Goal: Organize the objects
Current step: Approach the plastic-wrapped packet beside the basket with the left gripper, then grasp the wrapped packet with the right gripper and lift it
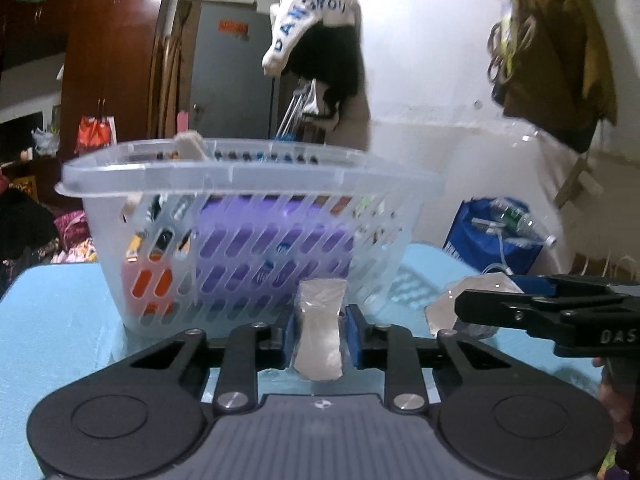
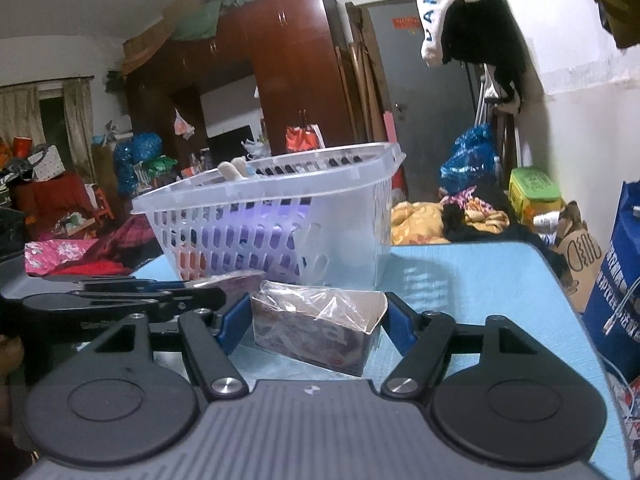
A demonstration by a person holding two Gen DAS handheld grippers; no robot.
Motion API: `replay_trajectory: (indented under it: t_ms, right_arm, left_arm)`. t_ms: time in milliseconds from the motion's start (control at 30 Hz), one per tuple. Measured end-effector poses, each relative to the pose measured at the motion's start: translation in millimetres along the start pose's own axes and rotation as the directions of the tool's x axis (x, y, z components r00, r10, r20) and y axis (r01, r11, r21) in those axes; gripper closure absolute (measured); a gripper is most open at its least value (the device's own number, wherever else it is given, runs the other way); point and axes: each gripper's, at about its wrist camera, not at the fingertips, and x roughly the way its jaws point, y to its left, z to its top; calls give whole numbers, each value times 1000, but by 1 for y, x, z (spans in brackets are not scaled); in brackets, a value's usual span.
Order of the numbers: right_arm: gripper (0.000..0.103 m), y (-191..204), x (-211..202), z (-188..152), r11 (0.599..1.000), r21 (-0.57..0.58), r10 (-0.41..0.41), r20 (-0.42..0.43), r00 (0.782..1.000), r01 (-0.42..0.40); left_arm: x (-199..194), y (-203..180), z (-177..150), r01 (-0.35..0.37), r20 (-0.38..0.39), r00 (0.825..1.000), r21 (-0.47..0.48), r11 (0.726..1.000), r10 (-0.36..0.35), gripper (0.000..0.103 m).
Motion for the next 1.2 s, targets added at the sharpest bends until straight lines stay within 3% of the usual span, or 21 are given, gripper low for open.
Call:
replay_trajectory:
  t_ms: [200, 300, 500, 633, 733, 867, 1067, 1200]
  right_arm:
    - [30, 6, -10, 3, 1000, -6, 11, 44, 999, -11]
    - [31, 11, -23, 5, 999, -8, 36, 87, 996, -36]
    - [31, 37, -52, 41, 993, -120, 42, 232, 972, -14]
    - [31, 51, -41, 80, 985, -171, 52, 257, 965, -8]
    - [31, 55, -15, 108, 982, -184, 9, 245, 969, 38]
    - [31, 46, 34, 127, 985, -158, -45, 146, 988, 68]
    - [31, 19, 95, 119, 995, -62, -79, -48, 996, 76]
    - [31, 15, 102, 110, 998, -30, -56, -87, 995, 54]
  left_arm:
    - [-20, -7, 2, 22, 52, 998, 15, 1000, -23, 74]
    - [-44, -8, 3, 28, 122, 992, 9, 1000, -29, 74]
    - [-112, 1, 44, -28, 319, 947, 9, 1000, 23, 73]
    - [-122, 6, 89, -92, 369, 926, 15, 996, 80, 73]
    - [-106, 16, 115, -127, 343, 931, -8, 992, 122, 73]
    - [-63, 36, 135, -195, 281, 939, -43, 980, 199, 73]
    - [-13, 57, 134, -261, 178, 948, -36, 965, 263, 73]
    - [3, 71, 129, -280, 120, 951, -49, 959, 284, 73]
